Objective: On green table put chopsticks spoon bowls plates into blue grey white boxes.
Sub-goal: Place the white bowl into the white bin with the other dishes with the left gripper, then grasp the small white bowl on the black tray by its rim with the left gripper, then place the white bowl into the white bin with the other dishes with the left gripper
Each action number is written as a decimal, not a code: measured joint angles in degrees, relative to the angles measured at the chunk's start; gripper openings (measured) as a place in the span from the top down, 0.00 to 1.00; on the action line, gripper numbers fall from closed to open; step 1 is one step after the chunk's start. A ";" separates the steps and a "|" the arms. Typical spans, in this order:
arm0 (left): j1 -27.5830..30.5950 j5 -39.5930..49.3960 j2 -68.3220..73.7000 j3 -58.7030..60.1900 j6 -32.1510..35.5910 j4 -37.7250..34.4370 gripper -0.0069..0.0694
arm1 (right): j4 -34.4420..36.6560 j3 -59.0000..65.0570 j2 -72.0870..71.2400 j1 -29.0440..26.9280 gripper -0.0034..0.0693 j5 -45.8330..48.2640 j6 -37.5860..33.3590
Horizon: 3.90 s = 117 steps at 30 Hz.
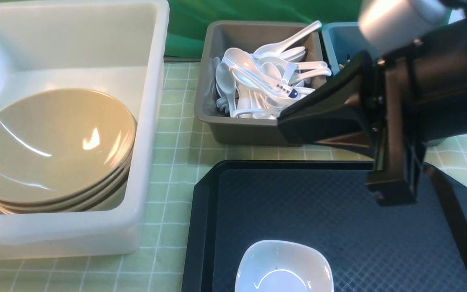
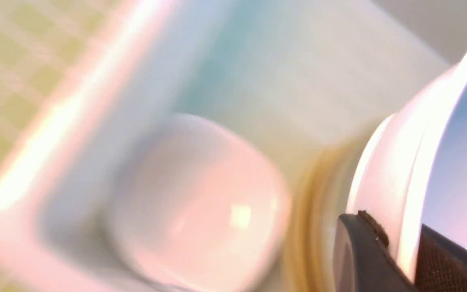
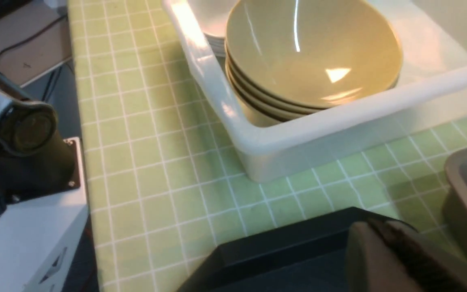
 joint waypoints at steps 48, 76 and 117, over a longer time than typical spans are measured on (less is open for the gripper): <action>-5.34 8.80 15.56 -4.32 -19.03 18.15 0.04 | 0.35 0.00 0.42 0.00 0.87 0.11 -1.14; -69.86 5.12 15.27 4.46 5.91 -9.43 0.26 | -2.83 0.00 -12.00 0.00 0.83 12.57 2.19; -45.82 13.35 17.38 -16.16 19.74 -21.18 0.89 | -2.63 0.00 -12.85 0.00 0.79 14.69 1.91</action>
